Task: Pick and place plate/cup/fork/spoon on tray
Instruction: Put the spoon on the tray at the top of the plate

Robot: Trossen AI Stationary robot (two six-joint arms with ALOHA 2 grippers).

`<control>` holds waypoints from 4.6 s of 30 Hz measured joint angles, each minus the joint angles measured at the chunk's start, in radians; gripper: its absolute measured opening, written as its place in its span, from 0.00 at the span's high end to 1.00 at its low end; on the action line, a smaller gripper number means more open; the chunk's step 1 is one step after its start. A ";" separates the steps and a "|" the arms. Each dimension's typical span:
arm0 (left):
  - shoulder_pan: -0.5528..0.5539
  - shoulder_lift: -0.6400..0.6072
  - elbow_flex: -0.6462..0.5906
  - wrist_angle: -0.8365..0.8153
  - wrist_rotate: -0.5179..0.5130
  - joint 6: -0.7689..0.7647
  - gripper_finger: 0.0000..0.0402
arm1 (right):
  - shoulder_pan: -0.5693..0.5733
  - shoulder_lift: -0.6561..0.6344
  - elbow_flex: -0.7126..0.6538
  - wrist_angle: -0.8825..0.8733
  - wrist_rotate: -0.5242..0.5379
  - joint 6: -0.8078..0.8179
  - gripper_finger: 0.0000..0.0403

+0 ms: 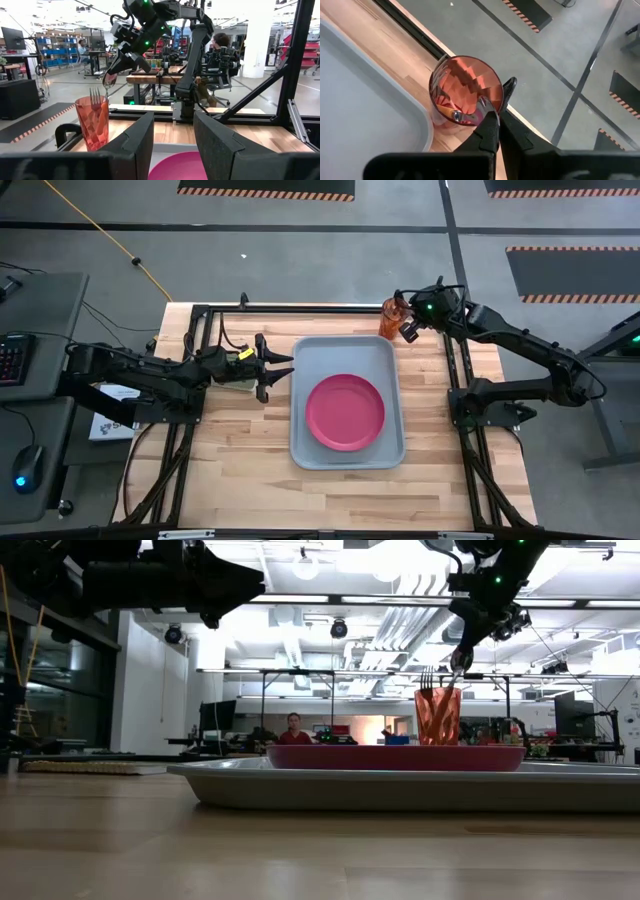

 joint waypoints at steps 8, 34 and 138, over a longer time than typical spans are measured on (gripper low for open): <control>0.000 0.000 0.000 0.000 0.000 0.000 0.67 | 0.000 -0.002 0.070 -0.042 0.001 0.001 1.00; 0.000 0.000 0.000 -0.004 0.000 0.000 0.67 | 0.003 -0.002 0.454 -0.392 -0.009 0.013 1.00; -0.001 0.000 0.000 -0.030 0.001 -0.063 0.67 | 0.172 0.315 -0.642 1.112 -0.254 0.470 0.97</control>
